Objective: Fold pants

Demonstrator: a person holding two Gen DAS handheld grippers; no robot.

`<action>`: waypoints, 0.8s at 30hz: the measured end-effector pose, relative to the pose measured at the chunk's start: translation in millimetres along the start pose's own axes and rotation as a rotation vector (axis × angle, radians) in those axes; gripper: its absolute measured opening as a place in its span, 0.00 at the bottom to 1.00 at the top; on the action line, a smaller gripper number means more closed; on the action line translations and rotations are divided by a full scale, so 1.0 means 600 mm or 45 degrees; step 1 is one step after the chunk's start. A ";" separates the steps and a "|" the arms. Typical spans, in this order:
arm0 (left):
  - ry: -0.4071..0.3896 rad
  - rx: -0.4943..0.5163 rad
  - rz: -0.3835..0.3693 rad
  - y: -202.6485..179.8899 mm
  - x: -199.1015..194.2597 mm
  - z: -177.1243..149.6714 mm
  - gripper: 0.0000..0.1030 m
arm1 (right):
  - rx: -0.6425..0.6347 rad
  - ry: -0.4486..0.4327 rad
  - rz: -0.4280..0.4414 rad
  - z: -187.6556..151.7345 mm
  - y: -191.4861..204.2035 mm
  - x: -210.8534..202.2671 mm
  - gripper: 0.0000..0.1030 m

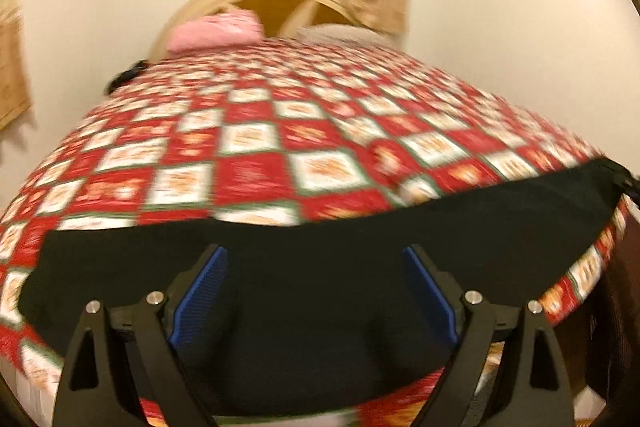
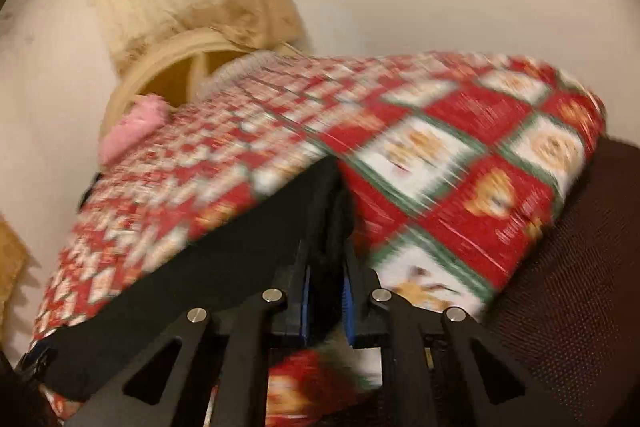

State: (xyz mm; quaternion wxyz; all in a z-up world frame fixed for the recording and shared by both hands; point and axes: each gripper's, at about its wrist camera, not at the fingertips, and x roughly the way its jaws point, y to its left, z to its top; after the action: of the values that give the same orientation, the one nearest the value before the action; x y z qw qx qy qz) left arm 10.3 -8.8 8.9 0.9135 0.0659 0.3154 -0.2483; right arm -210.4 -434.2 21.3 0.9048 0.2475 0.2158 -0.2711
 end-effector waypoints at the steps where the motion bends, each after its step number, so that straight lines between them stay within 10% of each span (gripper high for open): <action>1: -0.013 -0.048 0.035 0.027 -0.006 0.004 0.89 | -0.040 -0.015 0.043 0.003 0.028 -0.010 0.13; 10: -0.014 -0.245 0.088 0.109 0.001 -0.004 0.89 | -0.553 0.109 0.504 -0.099 0.357 0.006 0.13; 24: 0.018 -0.209 0.155 0.147 0.012 -0.029 0.89 | -1.038 0.217 0.585 -0.346 0.566 0.084 0.16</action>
State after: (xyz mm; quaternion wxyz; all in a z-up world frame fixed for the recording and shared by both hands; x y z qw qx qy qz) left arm 49.4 69.4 -12.5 0.9270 0.0115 0.3364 -0.1654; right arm -22.5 -87.8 -55.6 0.9438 -0.0653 0.3177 0.0640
